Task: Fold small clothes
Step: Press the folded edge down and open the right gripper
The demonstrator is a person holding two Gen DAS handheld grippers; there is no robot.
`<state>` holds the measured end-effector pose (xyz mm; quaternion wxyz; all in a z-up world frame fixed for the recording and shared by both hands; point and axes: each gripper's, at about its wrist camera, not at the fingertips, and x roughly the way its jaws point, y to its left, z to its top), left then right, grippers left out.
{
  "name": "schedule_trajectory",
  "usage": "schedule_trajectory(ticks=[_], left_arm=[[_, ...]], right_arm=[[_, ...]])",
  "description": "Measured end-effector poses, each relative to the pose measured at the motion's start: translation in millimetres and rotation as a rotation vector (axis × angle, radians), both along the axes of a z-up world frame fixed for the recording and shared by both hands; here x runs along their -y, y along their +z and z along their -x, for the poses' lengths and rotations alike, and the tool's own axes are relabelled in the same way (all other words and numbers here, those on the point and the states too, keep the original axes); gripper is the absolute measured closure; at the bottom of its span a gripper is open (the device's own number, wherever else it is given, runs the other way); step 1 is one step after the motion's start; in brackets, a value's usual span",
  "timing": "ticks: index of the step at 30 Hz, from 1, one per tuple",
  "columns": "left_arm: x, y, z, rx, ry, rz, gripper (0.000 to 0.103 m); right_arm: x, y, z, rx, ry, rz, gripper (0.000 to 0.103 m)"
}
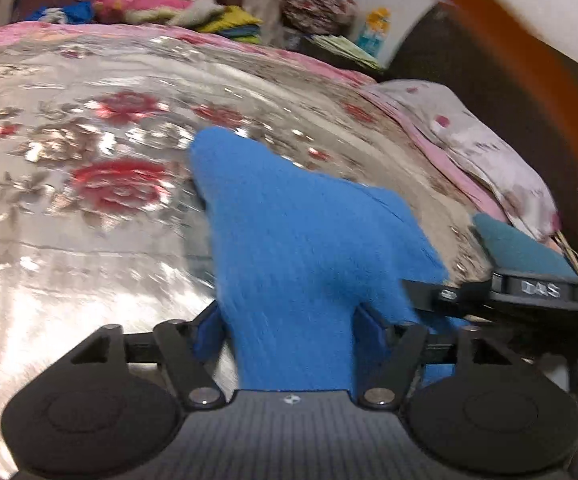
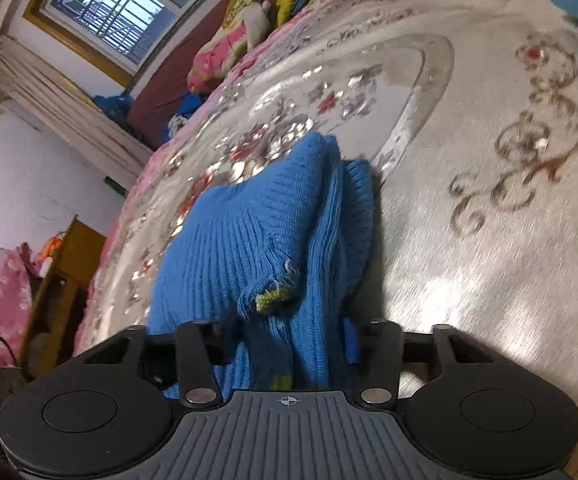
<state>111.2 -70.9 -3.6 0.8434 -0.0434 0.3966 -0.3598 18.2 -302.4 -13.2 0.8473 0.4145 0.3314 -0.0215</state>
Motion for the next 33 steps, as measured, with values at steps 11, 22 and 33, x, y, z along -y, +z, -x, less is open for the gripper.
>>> schedule_trajectory(ticks=[11,22,33], left_arm=[[-40,12,76,0.096,-0.114,-0.112,0.036],[-50,47,73,0.237,-0.051,-0.107,0.035],[-22,18,68,0.247,-0.019,-0.26,0.034]], right_arm=[[-49,20,36,-0.039,0.13,0.108,0.069],[-42,55,58,0.019,0.004,0.177,0.067],[-64,44,38,-0.084,0.028,0.459,0.095]])
